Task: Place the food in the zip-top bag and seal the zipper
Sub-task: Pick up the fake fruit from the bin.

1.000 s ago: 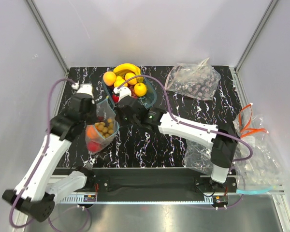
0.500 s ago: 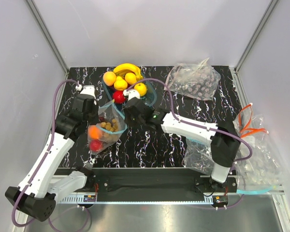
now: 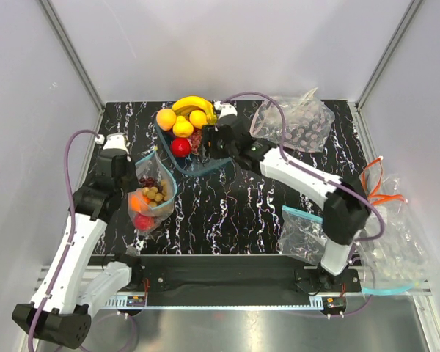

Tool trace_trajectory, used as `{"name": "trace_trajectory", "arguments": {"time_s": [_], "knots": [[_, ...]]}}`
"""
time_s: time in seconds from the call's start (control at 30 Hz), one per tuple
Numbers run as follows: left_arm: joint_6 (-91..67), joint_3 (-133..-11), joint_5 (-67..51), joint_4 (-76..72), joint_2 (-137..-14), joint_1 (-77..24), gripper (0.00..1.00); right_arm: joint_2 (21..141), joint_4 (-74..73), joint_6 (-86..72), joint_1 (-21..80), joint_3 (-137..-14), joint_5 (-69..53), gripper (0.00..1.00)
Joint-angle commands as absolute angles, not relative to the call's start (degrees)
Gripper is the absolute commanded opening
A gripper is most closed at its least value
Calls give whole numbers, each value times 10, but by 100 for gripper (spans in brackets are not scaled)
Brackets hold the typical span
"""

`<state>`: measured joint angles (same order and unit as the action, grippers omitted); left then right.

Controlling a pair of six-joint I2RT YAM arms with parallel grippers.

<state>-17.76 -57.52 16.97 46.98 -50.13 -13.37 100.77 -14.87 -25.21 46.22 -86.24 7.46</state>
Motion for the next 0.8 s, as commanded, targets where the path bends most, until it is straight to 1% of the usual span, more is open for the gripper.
{"name": "trace_trajectory", "arguments": {"time_s": [0.0,0.07,0.1,0.13,0.23,0.4,0.57,0.6,0.77], "knots": [[-185,-571,163,428,-478,-126,0,1082,-140,-249,439,-934,42,74],[-185,-570,158,423,-474,-121,0,1111,-138,-263,431,-971,33,80],[-185,-568,156,423,-472,-121,0,1142,-140,-271,425,-985,33,89],[-185,-567,152,421,-472,-121,0,1157,-141,-292,423,-1012,37,93],[-184,-564,149,417,-470,-119,0,1214,-142,-363,417,-1058,60,100],[-184,-563,149,415,-469,-116,0,1298,-100,-478,416,-1110,50,100],[-183,-563,145,415,-467,-116,0,1381,-166,-578,416,-1225,80,100],[-183,-563,142,414,-466,-116,0,1402,-170,-592,416,-1236,83,100],[-182,-561,137,411,-458,-113,0,1427,-142,-666,416,-1228,83,100]]}}
